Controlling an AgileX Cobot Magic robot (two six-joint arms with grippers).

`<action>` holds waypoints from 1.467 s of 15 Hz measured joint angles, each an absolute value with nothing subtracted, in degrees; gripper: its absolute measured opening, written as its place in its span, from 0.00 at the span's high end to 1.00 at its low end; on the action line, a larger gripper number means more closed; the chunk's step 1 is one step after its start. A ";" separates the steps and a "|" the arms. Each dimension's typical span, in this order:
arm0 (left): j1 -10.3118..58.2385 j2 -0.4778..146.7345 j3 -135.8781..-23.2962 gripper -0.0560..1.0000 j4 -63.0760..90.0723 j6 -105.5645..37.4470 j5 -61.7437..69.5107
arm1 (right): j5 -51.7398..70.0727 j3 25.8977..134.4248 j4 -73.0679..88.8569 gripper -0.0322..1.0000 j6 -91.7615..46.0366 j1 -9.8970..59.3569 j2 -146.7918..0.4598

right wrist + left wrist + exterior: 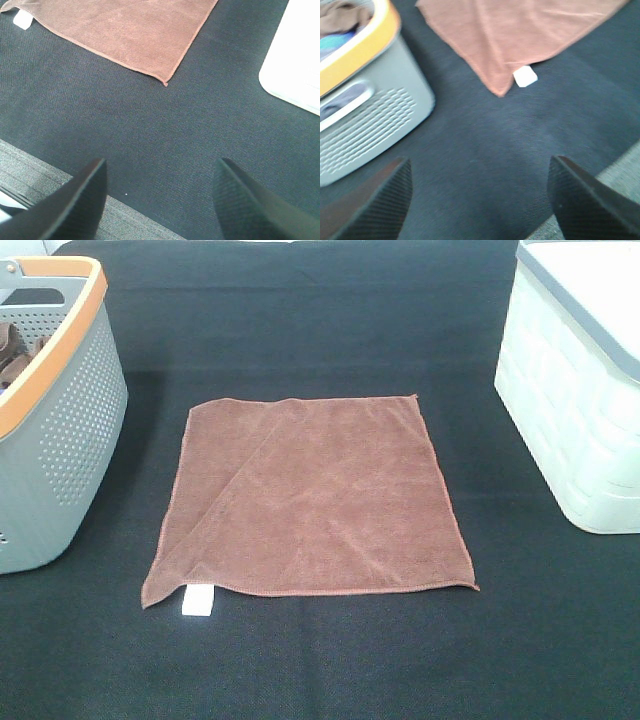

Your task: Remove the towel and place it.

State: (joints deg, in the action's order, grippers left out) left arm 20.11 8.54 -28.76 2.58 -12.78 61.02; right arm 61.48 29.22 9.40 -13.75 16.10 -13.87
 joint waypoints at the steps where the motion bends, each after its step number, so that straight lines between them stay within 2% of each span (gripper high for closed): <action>1: 17.02 8.54 -28.76 0.27 2.58 -12.78 61.02 | 61.48 29.22 9.40 0.39 -13.75 14.73 -13.87; 4: 7.22 8.37 -28.76 0.27 2.58 -12.78 60.96 | 61.31 29.05 9.40 0.39 -13.75 5.56 -12.03; 5: 7.22 8.37 -28.76 0.27 2.58 -12.78 60.96 | 61.31 29.05 9.40 0.39 -13.75 5.56 -12.03; 8: 1.95 3.90 -28.76 0.27 2.58 -12.78 60.62 | 61.31 28.99 9.40 0.39 -13.75 -1.32 -3.15; 11: 1.66 -0.29 -28.76 0.27 2.58 -12.78 60.62 | 61.31 28.99 9.40 0.39 -13.75 -1.60 0.29; 22: 1.66 -0.29 -28.76 0.27 2.58 -12.83 60.62 | 61.31 28.99 9.40 0.39 -13.75 -1.60 0.34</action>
State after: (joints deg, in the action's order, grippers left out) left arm 1.66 -0.29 -28.76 2.58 -12.83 60.62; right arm 61.31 28.99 9.40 -13.75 -1.60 0.34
